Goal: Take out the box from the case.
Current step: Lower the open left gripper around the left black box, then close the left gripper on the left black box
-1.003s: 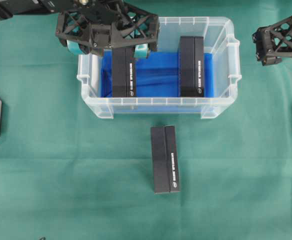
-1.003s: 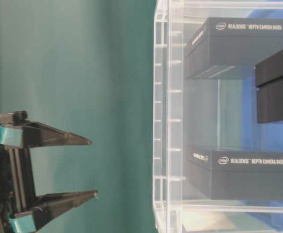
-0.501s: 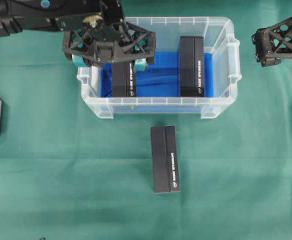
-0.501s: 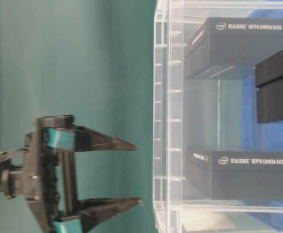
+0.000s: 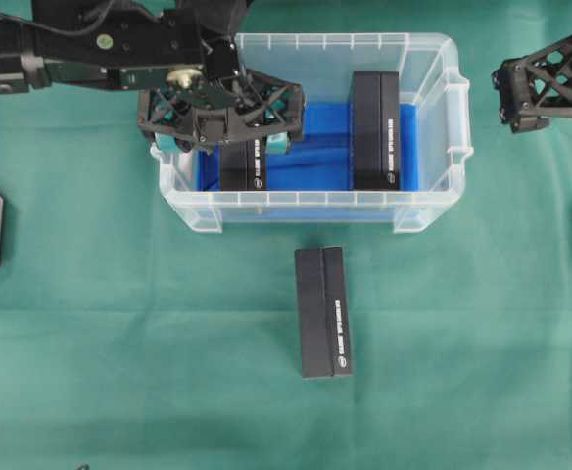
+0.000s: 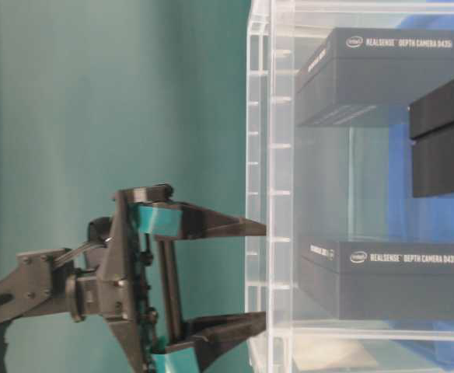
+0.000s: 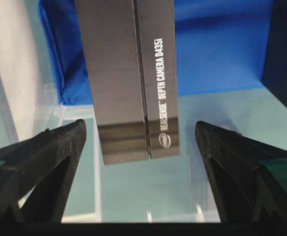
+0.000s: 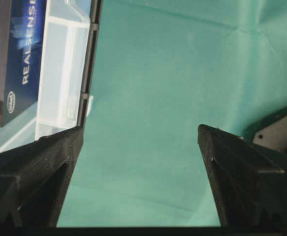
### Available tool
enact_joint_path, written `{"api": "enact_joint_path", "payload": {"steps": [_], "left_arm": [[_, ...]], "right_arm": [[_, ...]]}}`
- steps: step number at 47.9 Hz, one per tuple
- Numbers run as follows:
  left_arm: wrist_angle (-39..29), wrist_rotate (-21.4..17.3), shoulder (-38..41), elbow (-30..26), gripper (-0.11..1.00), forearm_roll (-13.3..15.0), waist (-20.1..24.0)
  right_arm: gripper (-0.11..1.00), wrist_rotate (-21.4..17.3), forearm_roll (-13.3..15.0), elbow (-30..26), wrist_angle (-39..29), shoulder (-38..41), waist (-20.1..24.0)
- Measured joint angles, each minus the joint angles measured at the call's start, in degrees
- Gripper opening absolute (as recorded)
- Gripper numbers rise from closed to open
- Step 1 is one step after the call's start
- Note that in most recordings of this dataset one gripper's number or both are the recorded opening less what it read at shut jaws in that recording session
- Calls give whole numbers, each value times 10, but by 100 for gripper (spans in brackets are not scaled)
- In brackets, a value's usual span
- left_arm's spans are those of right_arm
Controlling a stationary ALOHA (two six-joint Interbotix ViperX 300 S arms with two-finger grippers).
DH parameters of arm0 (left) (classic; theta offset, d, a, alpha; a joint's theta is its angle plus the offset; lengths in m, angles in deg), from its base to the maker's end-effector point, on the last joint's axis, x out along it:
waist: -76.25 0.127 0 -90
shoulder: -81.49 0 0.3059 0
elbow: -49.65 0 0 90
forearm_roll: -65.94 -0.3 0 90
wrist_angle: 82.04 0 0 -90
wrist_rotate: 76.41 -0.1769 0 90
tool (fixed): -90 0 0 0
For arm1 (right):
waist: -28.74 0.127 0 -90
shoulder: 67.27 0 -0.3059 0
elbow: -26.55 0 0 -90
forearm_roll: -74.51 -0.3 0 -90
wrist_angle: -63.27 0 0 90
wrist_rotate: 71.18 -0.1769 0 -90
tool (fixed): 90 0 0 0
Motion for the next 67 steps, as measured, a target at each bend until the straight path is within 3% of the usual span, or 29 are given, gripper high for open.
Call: {"api": "enact_joint_path", "payload": {"steps": [67], "left_arm": [[65,2,30,54,90,0,11]], "right_arm": [[92,10,0,6,33,7,0]]}}
